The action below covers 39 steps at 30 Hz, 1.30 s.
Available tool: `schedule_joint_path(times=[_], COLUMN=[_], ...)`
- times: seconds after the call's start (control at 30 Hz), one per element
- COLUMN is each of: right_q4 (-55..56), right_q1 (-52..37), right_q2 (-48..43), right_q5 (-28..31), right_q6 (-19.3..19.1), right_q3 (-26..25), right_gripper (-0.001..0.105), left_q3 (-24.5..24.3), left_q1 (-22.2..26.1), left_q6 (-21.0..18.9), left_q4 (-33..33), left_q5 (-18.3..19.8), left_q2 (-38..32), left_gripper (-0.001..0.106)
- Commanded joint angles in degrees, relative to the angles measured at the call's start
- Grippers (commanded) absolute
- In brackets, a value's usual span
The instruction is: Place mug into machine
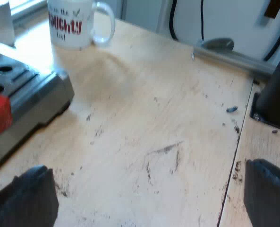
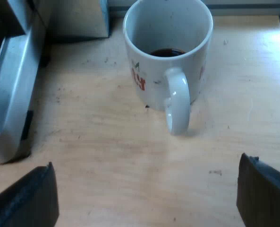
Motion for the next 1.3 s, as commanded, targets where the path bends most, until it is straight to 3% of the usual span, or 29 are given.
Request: schedule_joint_path(times=[0.03, 0.2, 0.37, 0.4, 0.77, 1.03, 1.07, 1.17, 1.3], right_q4=[-9.6, -26.46, -37.09, -43.4, -65.82, -69.16, -69.16, -68.99, -70.14], right_q1=[0.02, 0.02, 0.02, 0.02, 0.02, 0.02, 0.02, 0.02, 0.02], right_q2=[2.12, 8.17, 13.37, 17.62, 40.25, 48.39, 48.9, 49.79, 49.82], right_q5=[0.85, 5.42, 5.55, 5.55, 4.98, 4.04, 4.04, 4.04, 4.64], right_q6=[-0.64, -0.64, -0.64, -0.64, -0.15, -0.15, -0.15, -0.15, -0.25], right_q3=[3.15, 9.97, 13.43, 14.43, 14.31, 11.34, 11.07, 9.8, 9.35], right_gripper=[0.078, 0.078, 0.078, 0.078, 0.078, 0.077, 0.075, 0.05, 0.0], left_q3=[-0.12, -0.12, -0.12, -0.12, -0.12, -0.12, -0.12, -0.12, -0.07], left_q1=[-0.15, -0.15, -0.15, -0.15, -0.15, -0.15, -0.15, -0.15, -0.15], left_q6=[0.27, 0.27, 0.27, 0.27, 0.27, 0.27, 0.27, 0.27, 0.27], left_q4=[-0.98, -0.98, -0.98, -0.98, -0.98, -0.98, -0.98, -0.98, -0.98], left_q5=[0.43, 0.43, 0.43, 0.43, 0.43, 0.43, 0.43, 0.43, 0.43], left_q2=[0.72, 0.83, 0.83, 0.83, 0.83, 0.83, 0.83, 0.83, 0.83], left_gripper=[0.082, 0.082, 0.082, 0.082, 0.082, 0.082, 0.082, 0.082, 0.082])
